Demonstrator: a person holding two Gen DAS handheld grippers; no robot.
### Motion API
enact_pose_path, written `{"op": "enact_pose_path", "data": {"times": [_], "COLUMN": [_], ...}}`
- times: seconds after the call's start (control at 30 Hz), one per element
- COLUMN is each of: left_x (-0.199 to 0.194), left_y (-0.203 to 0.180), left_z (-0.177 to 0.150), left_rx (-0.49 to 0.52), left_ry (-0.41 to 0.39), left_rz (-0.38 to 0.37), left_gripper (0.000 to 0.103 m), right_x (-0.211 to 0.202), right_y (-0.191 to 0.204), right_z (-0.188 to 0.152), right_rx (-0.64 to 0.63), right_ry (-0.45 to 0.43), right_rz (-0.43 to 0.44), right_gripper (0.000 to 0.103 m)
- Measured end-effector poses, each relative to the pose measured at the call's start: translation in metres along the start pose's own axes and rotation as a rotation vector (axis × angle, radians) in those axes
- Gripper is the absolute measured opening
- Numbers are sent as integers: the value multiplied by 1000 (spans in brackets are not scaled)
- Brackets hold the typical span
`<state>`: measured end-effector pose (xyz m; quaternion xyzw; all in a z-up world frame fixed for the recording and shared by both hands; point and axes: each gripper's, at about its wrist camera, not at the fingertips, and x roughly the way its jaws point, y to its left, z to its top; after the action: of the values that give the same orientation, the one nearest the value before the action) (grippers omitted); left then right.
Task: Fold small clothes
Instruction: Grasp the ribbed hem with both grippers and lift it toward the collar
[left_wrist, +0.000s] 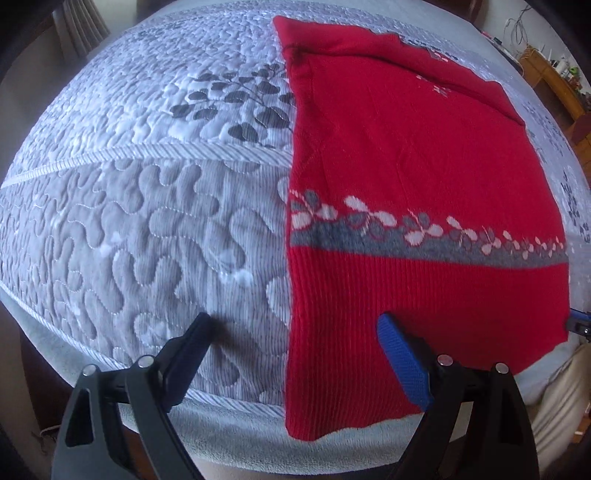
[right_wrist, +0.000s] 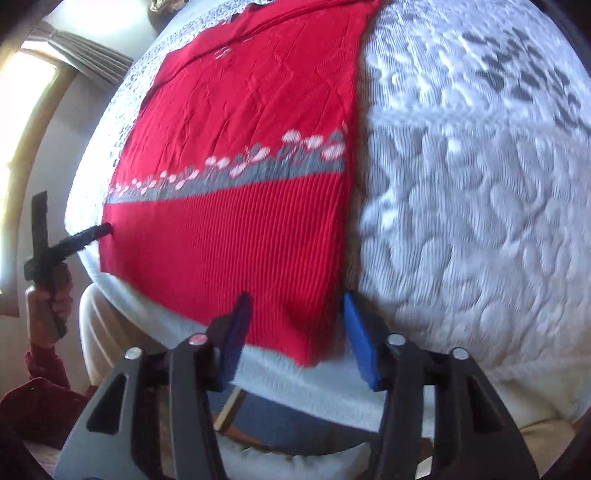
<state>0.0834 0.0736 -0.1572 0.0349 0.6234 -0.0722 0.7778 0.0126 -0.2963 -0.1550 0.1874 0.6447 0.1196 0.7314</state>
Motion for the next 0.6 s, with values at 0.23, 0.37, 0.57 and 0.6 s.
{"op": "enact_pose_path", "data": {"times": [0.23,0.37,0.57,0.6], "left_x": [-9,-19,-36,-39], "left_y": [-8,-2,25,28], "left_z": [-16,-19,0,5], "left_rx": [-1,-52,-131,-143], "left_ry": [-3,6,-25,-35], "left_rz": [-10,-131,-267,-283], "left_gripper": [51,14,7,7], "right_x": [2,-10,-39,-42], "right_y": [-2,2,1,1], "right_z": [-8,-5,19,26], "right_rx": [20,9,39,47], "right_ry": [1,-26,-92,-100], "right_rz": [68,140,281,290], "right_gripper": [8,8,8,8]}}
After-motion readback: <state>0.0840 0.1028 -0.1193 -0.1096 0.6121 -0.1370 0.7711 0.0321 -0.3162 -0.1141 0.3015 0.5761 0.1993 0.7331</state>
